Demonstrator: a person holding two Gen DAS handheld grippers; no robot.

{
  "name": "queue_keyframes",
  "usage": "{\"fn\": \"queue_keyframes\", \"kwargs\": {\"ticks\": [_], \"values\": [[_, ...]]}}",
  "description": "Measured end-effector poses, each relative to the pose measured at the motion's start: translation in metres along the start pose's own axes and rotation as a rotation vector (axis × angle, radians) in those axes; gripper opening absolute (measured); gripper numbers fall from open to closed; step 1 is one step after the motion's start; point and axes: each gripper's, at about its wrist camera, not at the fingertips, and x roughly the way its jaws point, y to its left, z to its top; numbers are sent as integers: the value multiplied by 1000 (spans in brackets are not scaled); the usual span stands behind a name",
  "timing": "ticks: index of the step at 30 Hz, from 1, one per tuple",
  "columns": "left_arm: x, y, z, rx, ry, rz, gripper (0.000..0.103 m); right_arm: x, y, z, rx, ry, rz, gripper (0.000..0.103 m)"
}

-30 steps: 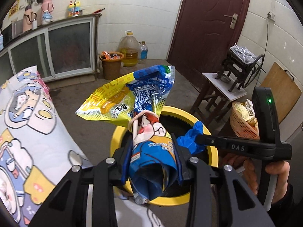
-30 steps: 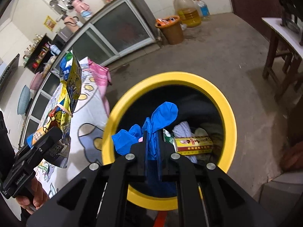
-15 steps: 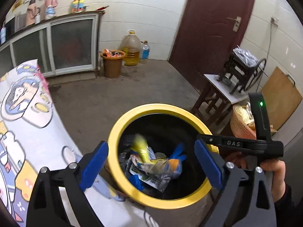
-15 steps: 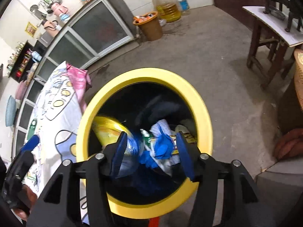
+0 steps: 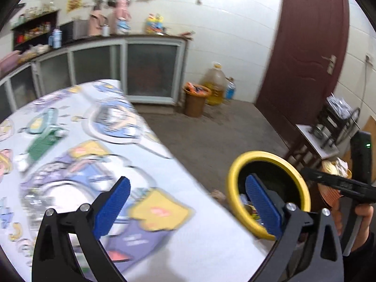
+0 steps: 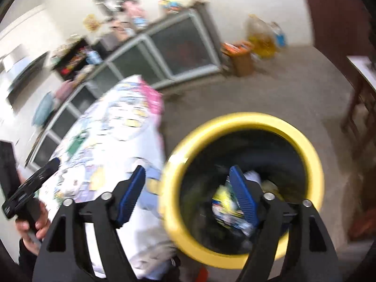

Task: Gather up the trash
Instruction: 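Move both open grippers back over the table, then grasp the green-white milk carton with the left gripper while the right grasps the green snack packet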

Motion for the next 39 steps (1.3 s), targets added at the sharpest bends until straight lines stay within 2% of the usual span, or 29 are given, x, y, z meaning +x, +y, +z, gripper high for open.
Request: {"fn": "queue_keyframes", "kwargs": {"ticks": [3,7,11,15,17,22,24,29,34,39], "values": [[-32,46,-5,-21,-31,88,95,12,51,2,-87,18,128,83],[-73,115,-25,-43,-42,226,95,40,119,-14,-238,71,239,91],[-107,177,-49,-53,-28,361,95,68,177,-40,-360,121,327,93],[-124,220,-67,-86,-9,434,95,89,232,-71,-484,184,403,93],[-124,231,-72,-99,5,450,95,100,255,-84,-554,226,402,93],[-106,247,-64,-81,13,460,95,112,294,-107,-697,223,365,92],[-96,250,-55,-71,15,451,95,118,306,-113,-740,239,359,86],[-56,255,-18,-34,29,425,95,132,317,-121,-768,290,366,73],[-16,268,16,-5,57,414,95,140,323,-125,-780,311,381,72],[39,287,37,-4,151,386,95,153,332,-128,-788,357,390,71]]}}
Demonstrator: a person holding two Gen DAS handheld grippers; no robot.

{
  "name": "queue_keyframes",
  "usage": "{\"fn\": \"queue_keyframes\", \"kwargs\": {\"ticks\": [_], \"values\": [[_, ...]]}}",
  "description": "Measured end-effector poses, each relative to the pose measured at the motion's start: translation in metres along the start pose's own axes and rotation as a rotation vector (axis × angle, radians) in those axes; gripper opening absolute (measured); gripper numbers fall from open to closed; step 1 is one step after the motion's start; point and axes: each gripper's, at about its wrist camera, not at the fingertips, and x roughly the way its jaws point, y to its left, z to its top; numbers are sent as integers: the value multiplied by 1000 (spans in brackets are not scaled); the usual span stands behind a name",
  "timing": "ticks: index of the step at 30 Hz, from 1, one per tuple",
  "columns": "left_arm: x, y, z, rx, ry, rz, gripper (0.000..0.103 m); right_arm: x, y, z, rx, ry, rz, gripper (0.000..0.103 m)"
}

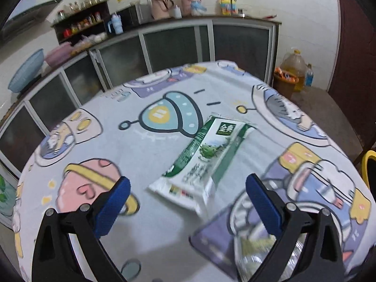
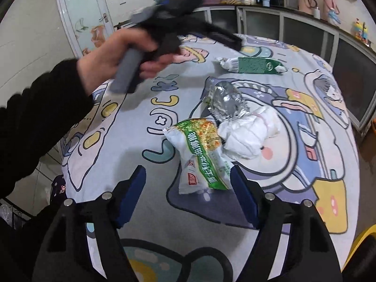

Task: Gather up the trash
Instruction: 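Grasp the green-white milk carton with the left gripper while the right grasps the green snack packet, then carry the carton and packet toward the bin, lifting them above its rim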

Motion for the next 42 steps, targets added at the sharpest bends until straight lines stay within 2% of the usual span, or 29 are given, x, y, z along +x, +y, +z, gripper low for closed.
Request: {"fn": "queue_keyframes", "kwargs": {"ticks": [5,9,10,13,15,17,20,24,27,35,42], "values": [[48,-2,16,26,81,1,95,15,-4,6,13,31,11,69],[78,-11,21,55,139,-29,95,26,-13,12,47,60,25,64],[81,-14,20,64,145,-40,95,29,-14,12,56,67,29,60],[90,-23,16,92,157,-61,79,34,-19,15,80,84,13,43],[87,-23,14,80,136,-67,74,33,-23,15,108,93,44,33],[81,-20,12,60,117,-76,69,32,-26,16,144,96,81,16],[71,-11,9,10,100,-99,65,26,-25,19,164,90,103,9],[41,7,5,-69,53,-149,64,12,-16,20,169,79,167,8],[13,19,-1,-93,15,-147,64,0,-8,17,176,68,180,8],[-61,45,-32,-123,-57,-112,64,-36,4,8,206,2,178,8],[-111,56,-75,-161,-75,-95,64,-62,5,-4,235,-30,159,8]]}}
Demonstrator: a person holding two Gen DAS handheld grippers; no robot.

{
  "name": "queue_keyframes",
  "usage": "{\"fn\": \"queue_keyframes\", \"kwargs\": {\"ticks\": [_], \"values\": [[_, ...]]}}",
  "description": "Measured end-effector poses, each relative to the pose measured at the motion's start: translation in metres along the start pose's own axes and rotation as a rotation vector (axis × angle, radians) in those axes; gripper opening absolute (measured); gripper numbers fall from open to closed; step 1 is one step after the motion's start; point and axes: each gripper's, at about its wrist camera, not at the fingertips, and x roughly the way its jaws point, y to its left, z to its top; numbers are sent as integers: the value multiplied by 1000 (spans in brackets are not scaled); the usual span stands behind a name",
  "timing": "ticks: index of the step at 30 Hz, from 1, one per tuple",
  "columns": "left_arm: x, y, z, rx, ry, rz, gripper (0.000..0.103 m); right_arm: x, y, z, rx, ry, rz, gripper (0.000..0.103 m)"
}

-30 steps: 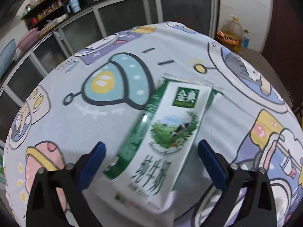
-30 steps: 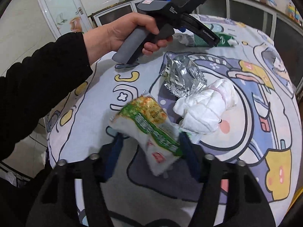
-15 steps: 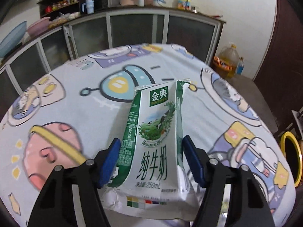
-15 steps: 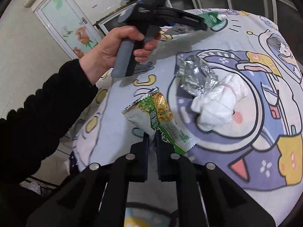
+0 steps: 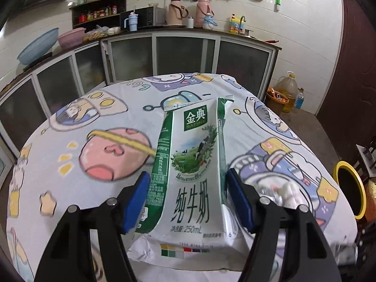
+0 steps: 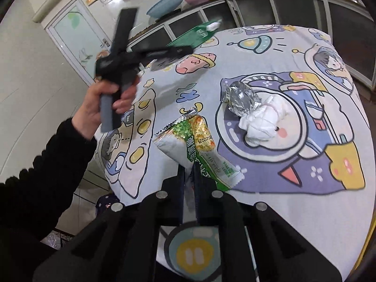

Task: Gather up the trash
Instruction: 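Carry the carton and packet toward the bin, lifting them above its rim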

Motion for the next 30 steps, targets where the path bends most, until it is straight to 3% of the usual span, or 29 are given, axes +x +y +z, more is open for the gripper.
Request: {"fn": "queue_keyframes", "kwargs": {"ticks": [7,14,30], "values": [[-34,-7,-39,-9,-4,4,64,-17,-6,-19,30,-23,-3,8],[-50,-41,-68,13,4,-52,64,-40,-23,-36,81,-57,-21,8],[-43,-165,-62,146,-5,-239,64,-112,-84,-72,215,-182,-132,8]]}}
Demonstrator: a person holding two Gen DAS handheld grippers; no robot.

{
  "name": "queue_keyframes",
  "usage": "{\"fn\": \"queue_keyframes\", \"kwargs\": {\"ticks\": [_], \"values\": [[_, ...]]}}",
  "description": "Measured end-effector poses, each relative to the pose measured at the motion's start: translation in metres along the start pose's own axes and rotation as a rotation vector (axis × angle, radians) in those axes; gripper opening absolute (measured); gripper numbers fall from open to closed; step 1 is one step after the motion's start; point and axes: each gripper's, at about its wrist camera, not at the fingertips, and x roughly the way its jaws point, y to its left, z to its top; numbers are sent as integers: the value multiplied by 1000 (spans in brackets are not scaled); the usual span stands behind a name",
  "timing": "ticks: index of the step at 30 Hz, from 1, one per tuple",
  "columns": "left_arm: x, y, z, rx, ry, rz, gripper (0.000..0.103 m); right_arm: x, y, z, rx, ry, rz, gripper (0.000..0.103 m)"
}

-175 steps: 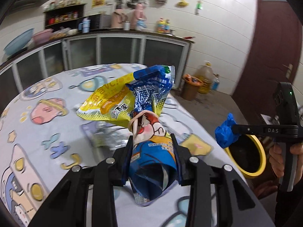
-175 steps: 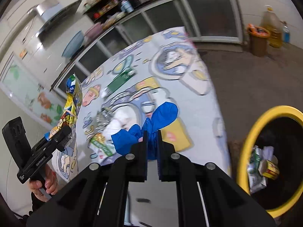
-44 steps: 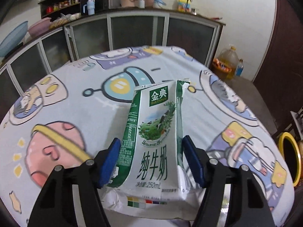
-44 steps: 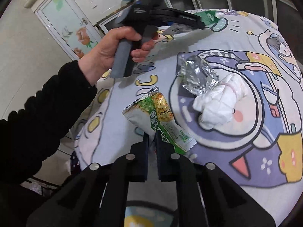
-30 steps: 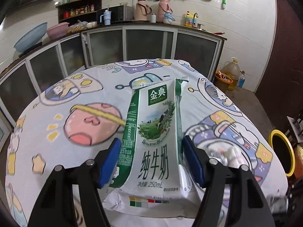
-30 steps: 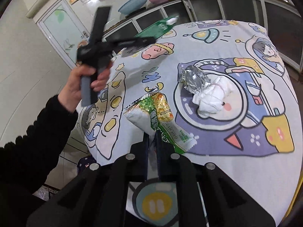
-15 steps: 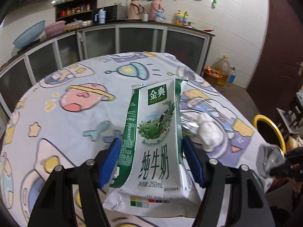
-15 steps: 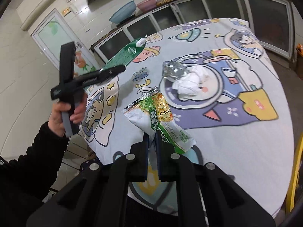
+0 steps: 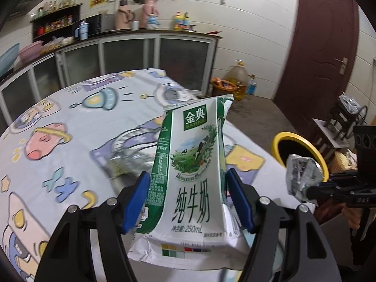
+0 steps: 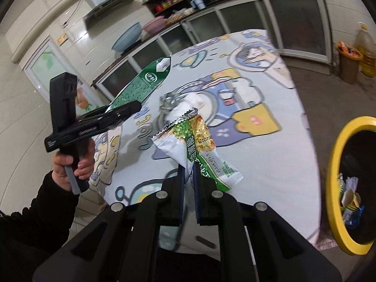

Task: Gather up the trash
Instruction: 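Carry the carton and packet toward the bin, lifting them above its rim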

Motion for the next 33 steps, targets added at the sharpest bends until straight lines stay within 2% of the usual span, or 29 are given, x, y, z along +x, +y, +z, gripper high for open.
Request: {"fn": "queue_keyframes", "kwargs": {"ticks": [6,15,23,28,33], "values": [[12,-38,10,33,-3,-52,64,-20,-26,-2,45,-49,-46,8],[18,-101,29,48,-35,-23,64,-58,-67,1,105,-151,-136,8],[31,-165,44,109,-43,-97,64,-96,-108,-2,172,-238,-238,8],[42,-192,50,145,-45,-140,64,-118,-136,-5,223,-287,-297,8],[49,-211,57,157,-65,-148,64,-137,-156,-10,254,-335,-368,8]]}}
